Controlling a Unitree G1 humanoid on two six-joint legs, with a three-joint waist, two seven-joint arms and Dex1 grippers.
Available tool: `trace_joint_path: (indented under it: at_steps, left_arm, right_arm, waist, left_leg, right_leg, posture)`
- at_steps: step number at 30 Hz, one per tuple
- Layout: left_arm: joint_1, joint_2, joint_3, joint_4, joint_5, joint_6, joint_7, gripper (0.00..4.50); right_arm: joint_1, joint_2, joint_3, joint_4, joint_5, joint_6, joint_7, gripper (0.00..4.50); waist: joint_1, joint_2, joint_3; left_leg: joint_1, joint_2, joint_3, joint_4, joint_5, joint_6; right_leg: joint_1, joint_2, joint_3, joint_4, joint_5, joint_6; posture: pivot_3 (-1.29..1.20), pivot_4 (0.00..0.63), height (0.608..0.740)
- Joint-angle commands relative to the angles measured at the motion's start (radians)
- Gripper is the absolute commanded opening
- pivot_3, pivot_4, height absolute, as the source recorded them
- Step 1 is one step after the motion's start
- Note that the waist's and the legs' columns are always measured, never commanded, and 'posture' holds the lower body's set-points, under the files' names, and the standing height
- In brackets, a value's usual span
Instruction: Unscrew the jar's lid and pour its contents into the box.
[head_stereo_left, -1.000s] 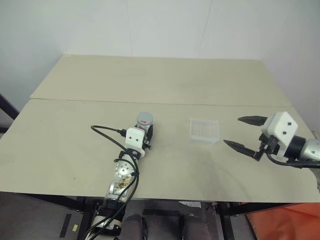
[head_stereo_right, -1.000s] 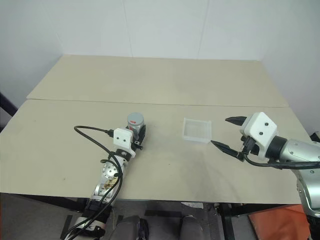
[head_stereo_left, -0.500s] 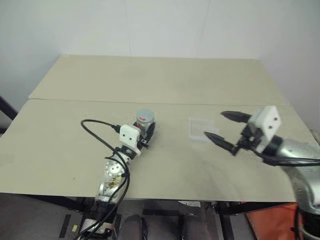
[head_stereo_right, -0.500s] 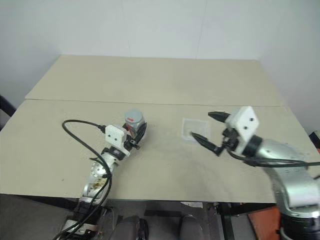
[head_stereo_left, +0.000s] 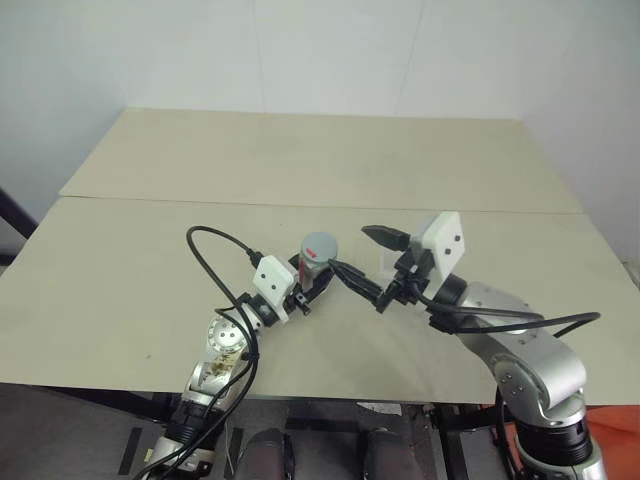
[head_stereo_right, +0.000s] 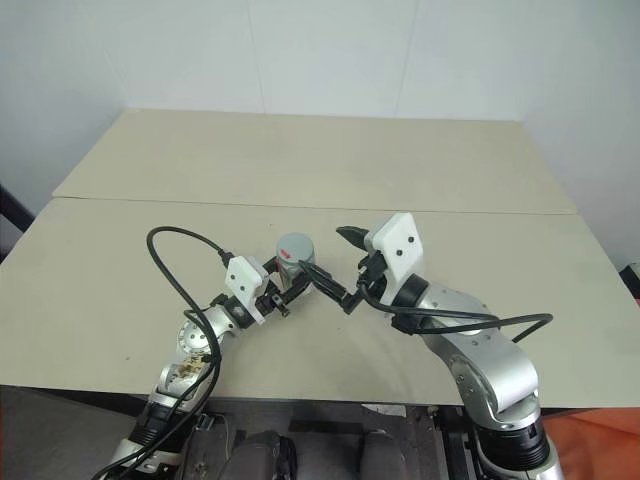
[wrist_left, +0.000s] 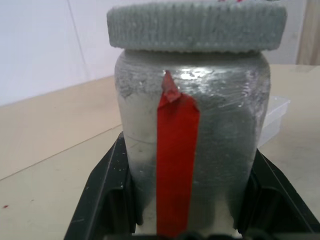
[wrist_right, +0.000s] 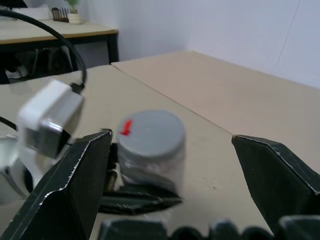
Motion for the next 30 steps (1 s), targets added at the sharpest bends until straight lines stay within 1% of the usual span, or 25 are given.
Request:
trace_joint_path:
  at_steps: [1,5,17,30]
  left_arm:
    - [-0.021,-0.02,-0.012,-0.015,0.006,-0.037,0.002,1.99]
    - [-0.017,-0.03,-0.021,-0.023,0.004,-0.04,-0.007,1.99]
    - [0.0,-0.059,-0.053,-0.056,0.012,-0.034,0.0,1.99]
    - [-0.008,-0.047,-0.046,-0.041,-0.001,-0.031,-0.027,1.99]
  right_arm:
    - [-0.036,0.022,0.019,-0.016,-0.011,-0.019,-0.008,4.5]
    - [-0.053,0.045,0.022,0.013,-0.013,-0.033,0.006,4.5]
    - [-0.063,0.072,0.061,0.093,-0.072,-0.092,0.044,4.5]
    - [-0.054,0.097,0.07,0.114,-0.111,-0.115,0.046,4.5]
  waist:
    - [0.0,0.0,0.0]
    - [0.0,0.0,0.0]
    - [0.0,0.0,0.0]
    - [-0.001,0.0,0.0]
  left_leg:
    - [0.0,0.0,0.0,0.0,0.0,0.0]
    - [0.0,0.0,0.0,0.0,0.0,0.0]
    - [0.0,0.0,0.0,0.0,0.0,0.0]
    - [0.0,0.0,0.0,0.0,0.0,0.0]
  right_leg:
    - [0.0,0.0,0.0,0.0,0.0,0.0]
    - [0.0,0.0,0.0,0.0,0.0,0.0]
    - [0.0,0.0,0.0,0.0,0.0,0.0]
    - [0.0,0.0,0.0,0.0,0.0,0.0]
  posture:
    - [0.0,0.15,0.74]
    - [0.0,0.15,0.74]
    - [0.0,0.15,0.74]
    - [0.0,0.15,0.74]
